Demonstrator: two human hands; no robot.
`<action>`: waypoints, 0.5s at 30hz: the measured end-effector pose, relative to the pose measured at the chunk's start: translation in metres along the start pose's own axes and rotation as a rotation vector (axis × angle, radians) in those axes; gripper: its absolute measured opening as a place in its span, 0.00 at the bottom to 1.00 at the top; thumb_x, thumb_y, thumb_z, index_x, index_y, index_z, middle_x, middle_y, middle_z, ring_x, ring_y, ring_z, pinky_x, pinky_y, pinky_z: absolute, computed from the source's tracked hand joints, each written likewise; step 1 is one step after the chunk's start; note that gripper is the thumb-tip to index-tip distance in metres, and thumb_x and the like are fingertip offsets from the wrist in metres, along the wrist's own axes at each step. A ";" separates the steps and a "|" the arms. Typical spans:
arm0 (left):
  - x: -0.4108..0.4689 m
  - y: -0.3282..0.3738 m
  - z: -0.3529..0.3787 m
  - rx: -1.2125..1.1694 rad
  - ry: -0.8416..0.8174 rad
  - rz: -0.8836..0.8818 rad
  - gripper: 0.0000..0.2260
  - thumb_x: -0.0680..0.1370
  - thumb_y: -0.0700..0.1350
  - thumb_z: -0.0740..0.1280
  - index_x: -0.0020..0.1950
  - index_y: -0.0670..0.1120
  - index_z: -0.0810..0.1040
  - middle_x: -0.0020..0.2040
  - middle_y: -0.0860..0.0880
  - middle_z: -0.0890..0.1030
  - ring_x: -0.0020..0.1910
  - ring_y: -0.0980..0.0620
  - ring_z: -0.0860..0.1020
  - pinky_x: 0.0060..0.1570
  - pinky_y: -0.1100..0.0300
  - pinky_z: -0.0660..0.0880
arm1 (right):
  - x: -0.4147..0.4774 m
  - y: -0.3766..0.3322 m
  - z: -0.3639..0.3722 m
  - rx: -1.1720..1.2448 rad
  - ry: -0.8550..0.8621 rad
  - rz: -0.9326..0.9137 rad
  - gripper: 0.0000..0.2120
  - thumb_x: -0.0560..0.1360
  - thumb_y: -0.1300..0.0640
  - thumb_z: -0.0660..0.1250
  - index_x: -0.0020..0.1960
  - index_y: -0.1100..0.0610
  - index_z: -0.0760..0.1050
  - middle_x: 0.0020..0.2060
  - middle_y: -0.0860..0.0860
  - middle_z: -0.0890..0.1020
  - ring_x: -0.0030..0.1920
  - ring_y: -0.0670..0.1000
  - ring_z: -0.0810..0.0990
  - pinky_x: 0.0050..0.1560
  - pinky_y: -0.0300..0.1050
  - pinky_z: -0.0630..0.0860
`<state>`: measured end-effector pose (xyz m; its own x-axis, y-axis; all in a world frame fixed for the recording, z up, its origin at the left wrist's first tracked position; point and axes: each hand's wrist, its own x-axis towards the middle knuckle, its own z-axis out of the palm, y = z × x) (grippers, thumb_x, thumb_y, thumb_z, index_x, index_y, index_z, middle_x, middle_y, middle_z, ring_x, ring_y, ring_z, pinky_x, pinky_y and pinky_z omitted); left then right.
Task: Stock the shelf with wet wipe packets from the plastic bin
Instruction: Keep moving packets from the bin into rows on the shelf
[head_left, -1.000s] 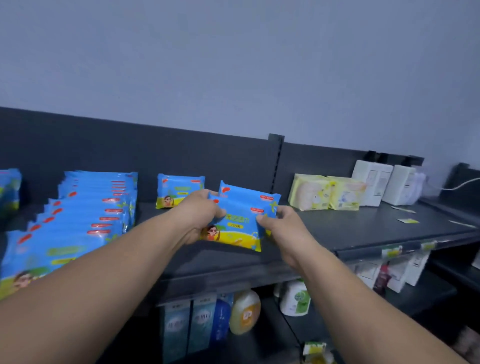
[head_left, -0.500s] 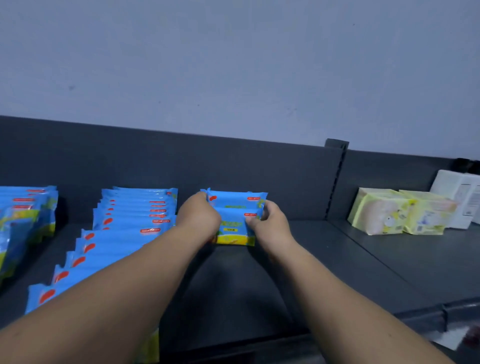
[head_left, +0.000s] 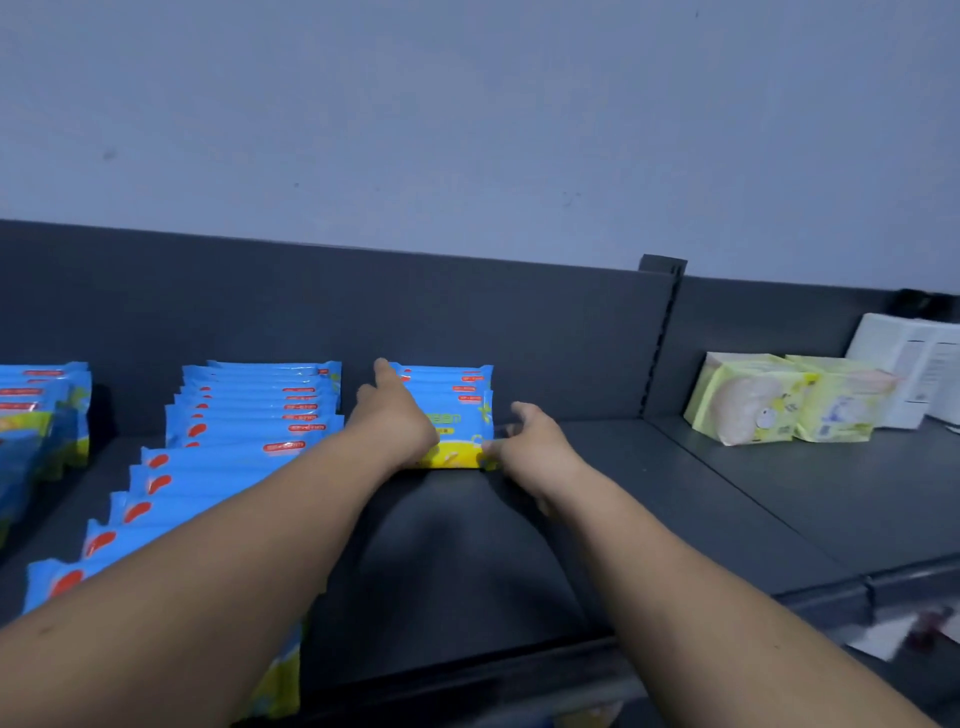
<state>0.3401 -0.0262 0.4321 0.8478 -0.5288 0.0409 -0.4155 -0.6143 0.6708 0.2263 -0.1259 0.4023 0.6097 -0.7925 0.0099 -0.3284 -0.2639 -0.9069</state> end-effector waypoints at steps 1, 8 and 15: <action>-0.003 -0.001 0.000 0.021 -0.002 0.034 0.47 0.71 0.44 0.74 0.78 0.48 0.43 0.73 0.43 0.61 0.67 0.43 0.69 0.63 0.50 0.70 | -0.003 0.001 -0.003 -0.022 0.002 -0.011 0.40 0.72 0.59 0.71 0.77 0.53 0.55 0.65 0.50 0.74 0.62 0.54 0.77 0.64 0.54 0.74; -0.030 0.008 0.005 0.252 0.066 0.323 0.50 0.70 0.56 0.74 0.78 0.48 0.43 0.78 0.42 0.46 0.77 0.43 0.51 0.72 0.48 0.58 | -0.046 0.000 -0.042 -0.338 0.064 -0.174 0.32 0.77 0.54 0.66 0.77 0.52 0.55 0.74 0.50 0.63 0.72 0.50 0.65 0.68 0.42 0.62; -0.090 0.046 0.030 0.325 0.026 0.613 0.48 0.71 0.60 0.71 0.79 0.47 0.43 0.79 0.43 0.45 0.78 0.46 0.47 0.75 0.50 0.53 | -0.095 0.021 -0.091 -0.642 0.217 -0.282 0.29 0.79 0.50 0.63 0.76 0.55 0.57 0.74 0.51 0.63 0.74 0.53 0.59 0.72 0.48 0.59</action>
<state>0.2349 -0.0250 0.4374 0.4344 -0.8248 0.3618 -0.8962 -0.3554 0.2657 0.0958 -0.1062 0.4202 0.5990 -0.7202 0.3500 -0.5787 -0.6915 -0.4324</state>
